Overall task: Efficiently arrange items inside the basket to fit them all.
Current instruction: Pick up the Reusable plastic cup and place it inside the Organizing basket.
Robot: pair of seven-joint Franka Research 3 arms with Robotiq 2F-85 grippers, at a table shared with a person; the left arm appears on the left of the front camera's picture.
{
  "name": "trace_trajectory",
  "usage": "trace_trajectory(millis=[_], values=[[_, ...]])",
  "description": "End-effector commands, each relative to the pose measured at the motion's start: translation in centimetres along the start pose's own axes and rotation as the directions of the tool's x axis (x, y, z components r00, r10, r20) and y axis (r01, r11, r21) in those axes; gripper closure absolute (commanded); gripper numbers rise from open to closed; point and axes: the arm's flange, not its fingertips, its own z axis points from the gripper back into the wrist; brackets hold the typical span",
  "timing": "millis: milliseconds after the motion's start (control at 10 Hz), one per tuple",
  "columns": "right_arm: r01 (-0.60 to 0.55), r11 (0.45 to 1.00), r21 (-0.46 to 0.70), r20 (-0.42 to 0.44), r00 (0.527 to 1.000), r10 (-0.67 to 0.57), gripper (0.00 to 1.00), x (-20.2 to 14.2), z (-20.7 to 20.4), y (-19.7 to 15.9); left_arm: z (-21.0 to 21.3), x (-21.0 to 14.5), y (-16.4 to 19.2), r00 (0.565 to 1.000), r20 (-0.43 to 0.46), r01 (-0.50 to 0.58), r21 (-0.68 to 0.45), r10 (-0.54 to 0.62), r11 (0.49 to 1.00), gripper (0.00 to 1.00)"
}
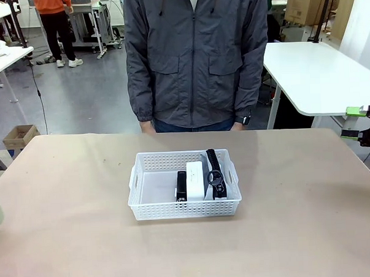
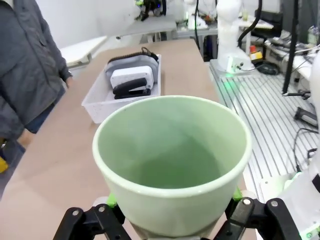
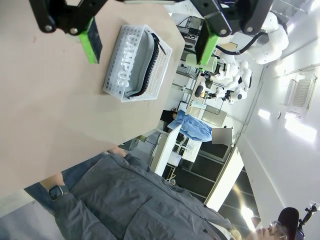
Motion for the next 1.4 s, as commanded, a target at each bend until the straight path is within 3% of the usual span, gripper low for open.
trace_trajectory(millis=[0,400,500,600,700,800,1000,1200,1300], values=[[0.007,1.000,0.009,-0.001,1.000,-0.007,0.00,0.1,0.0,0.3,-0.4,-0.2,0.6,1.000,-0.017,-0.008,-0.022,0.008,1.000,0.19],[0.007,1.000,0.009,-0.001,1.000,-0.007,0.00,0.1,0.0,0.3,-0.4,-0.2,0.6,1.000,-0.017,-0.008,-0.022,0.008,1.000,0.19],[0.007,1.000,0.009,-0.001,1.000,-0.007,0.00,0.1,0.0,0.3,-0.6,-0.4,0.5,1.000,-0.012,-0.011,-0.017,0.011,1.000,0.12],[0.007,1.000,0.009,-0.001,1.000,-0.007,0.00,0.1,0.0,0.3,-1.8,1.3,0.6,0.998,-0.050,-0.040,0.050,0.043,0.998,0.12],[0.007,1.000,0.009,-0.001,1.000,-0.007,0.00,0.1,0.0,0.3,-3.7,4.1,0.9,0.999,0.003,-0.036,0.016,0.036,0.999,0.12],[0.007,1.000,0.009,-0.001,1.000,-0.007,0.00,0.1,0.0,0.3,-6.1,6.9,1.6,0.999,-0.006,-0.037,-0.048,0.036,0.998,0.12],[0.007,1.000,0.009,-0.001,1.000,-0.007,0.00,0.1,0.0,0.3,-9.9,12.8,3.7,0.991,-0.075,-0.116,-0.052,0.112,0.992,0.12],[0.007,1.000,0.009,-0.001,1.000,-0.007,0.00,0.1,0.0,0.3,-13.5,17.3,7.0,0.926,-0.190,-0.342,-0.064,0.325,0.937,0.12],[0.007,1.000,0.009,-0.001,1.000,-0.007,0.00,0.1,0.0,0.3,-16.1,19.5,8.6,0.885,-0.250,-0.406,-0.003,0.393,0.914,0.12]])
